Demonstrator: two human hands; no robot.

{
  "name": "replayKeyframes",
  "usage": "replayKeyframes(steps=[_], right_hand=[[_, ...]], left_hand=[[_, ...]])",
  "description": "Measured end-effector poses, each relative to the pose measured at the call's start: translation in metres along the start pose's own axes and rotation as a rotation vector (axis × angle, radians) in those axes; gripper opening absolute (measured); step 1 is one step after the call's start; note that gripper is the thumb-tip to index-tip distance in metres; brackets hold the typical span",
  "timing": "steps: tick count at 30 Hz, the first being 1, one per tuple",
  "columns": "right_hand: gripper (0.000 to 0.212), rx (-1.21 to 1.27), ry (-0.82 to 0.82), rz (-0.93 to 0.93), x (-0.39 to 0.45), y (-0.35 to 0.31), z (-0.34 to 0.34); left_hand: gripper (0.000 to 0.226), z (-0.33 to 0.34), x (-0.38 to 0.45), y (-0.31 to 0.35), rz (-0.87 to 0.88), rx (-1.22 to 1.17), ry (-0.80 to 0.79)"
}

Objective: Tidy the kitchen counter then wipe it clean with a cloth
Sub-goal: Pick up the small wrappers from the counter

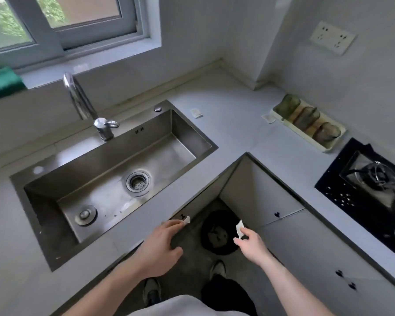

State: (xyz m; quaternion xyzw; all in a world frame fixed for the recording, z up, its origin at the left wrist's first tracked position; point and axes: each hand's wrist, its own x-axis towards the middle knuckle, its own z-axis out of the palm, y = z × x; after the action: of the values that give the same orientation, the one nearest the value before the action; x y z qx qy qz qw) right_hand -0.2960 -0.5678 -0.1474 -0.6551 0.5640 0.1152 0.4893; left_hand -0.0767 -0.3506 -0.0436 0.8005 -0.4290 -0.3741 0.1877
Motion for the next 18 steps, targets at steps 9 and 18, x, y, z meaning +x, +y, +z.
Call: replayKeyframes(steps=[9,18], right_hand=[[0.061,-0.191,-0.162,-0.017,0.076,0.028,-0.056],[0.054,-0.173,-0.183,-0.016,0.101,0.071,-0.115]], left_hand=[[0.064,0.047,0.057,0.059,-0.145,0.018,-0.028],[0.064,0.096,0.128,0.119,-0.164,0.034,-0.141]])
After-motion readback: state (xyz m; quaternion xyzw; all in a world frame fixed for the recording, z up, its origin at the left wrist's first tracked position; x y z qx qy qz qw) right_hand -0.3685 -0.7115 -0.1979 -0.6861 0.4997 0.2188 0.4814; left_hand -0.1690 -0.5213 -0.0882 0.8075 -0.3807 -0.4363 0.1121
